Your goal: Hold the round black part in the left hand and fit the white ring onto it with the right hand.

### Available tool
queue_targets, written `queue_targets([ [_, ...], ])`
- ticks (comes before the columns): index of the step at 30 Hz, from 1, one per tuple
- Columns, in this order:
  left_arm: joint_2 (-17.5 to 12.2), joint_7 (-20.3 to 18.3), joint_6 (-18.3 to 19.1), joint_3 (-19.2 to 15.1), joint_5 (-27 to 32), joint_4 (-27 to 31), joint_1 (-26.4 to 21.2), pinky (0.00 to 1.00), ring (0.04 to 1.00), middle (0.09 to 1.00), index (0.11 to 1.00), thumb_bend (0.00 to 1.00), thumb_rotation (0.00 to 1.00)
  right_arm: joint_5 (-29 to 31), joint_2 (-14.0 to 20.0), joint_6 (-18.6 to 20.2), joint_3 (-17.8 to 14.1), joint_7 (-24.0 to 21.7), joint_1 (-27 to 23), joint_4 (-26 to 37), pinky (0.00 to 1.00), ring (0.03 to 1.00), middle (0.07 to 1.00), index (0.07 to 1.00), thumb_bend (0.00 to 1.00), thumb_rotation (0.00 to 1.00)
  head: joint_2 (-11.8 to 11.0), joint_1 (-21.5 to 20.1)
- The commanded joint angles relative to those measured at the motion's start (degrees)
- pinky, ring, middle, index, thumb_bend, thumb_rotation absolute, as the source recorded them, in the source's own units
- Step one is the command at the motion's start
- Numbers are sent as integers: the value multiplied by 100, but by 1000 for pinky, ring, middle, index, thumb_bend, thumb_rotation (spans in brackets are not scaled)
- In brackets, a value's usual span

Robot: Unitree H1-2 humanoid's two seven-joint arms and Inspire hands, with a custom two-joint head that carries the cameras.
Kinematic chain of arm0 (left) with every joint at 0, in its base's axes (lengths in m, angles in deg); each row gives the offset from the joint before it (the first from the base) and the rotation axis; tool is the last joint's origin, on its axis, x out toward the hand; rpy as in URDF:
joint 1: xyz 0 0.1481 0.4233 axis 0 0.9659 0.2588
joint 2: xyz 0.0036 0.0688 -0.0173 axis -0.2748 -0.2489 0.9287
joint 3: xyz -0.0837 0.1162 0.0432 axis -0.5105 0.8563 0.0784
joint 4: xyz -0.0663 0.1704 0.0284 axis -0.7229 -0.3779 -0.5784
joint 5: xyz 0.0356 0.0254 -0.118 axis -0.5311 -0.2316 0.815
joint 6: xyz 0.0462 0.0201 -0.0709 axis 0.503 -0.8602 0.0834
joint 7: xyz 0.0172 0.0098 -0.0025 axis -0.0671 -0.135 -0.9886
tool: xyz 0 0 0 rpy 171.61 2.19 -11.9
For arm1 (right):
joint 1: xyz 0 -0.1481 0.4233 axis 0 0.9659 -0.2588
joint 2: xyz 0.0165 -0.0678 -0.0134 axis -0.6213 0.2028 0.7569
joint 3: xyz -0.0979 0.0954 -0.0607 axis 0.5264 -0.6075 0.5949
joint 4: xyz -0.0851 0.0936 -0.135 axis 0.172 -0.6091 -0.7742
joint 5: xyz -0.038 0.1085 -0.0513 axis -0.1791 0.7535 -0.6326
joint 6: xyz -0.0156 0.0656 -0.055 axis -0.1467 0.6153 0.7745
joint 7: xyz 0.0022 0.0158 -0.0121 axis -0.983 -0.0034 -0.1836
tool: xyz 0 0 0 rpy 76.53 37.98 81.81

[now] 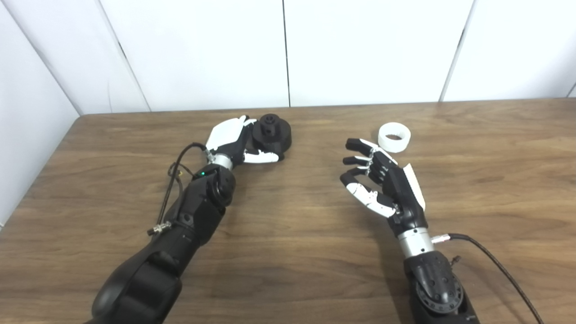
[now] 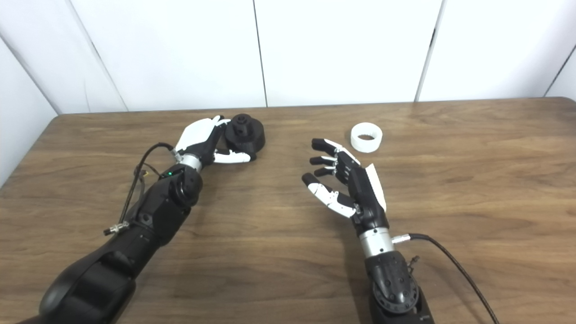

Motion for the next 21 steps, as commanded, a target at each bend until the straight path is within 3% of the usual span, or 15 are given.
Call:
queue_targets([
  [1, 1, 295, -168, -84, 75, 12, -380, 996, 1000, 1000, 867, 1000, 546, -162, 181, -100, -53, -24, 246, -176, 601, 709, 805, 783, 533, 327, 13, -6],
  [9, 159, 1160, -793, -378, 373, -441, -402, 968, 1000, 1000, 754, 984, 371, -241, 245, -79, -50, -28, 262, -111, 582, 706, 808, 781, 523, 329, 48, -27],
  [15, 147, 1180, -1164, -382, 552, -669, -460, 999, 1000, 997, 718, 962, 343, -158, 250, -31, -74, -68, 252, -83, 595, 708, 805, 781, 528, 322, 71, -25],
  [21, 164, 1219, -1298, -373, 630, -775, -473, 1000, 1000, 990, 684, 966, 346, -197, 277, -93, -79, -66, 240, -99, 598, 711, 804, 777, 523, 326, 83, -11],
])
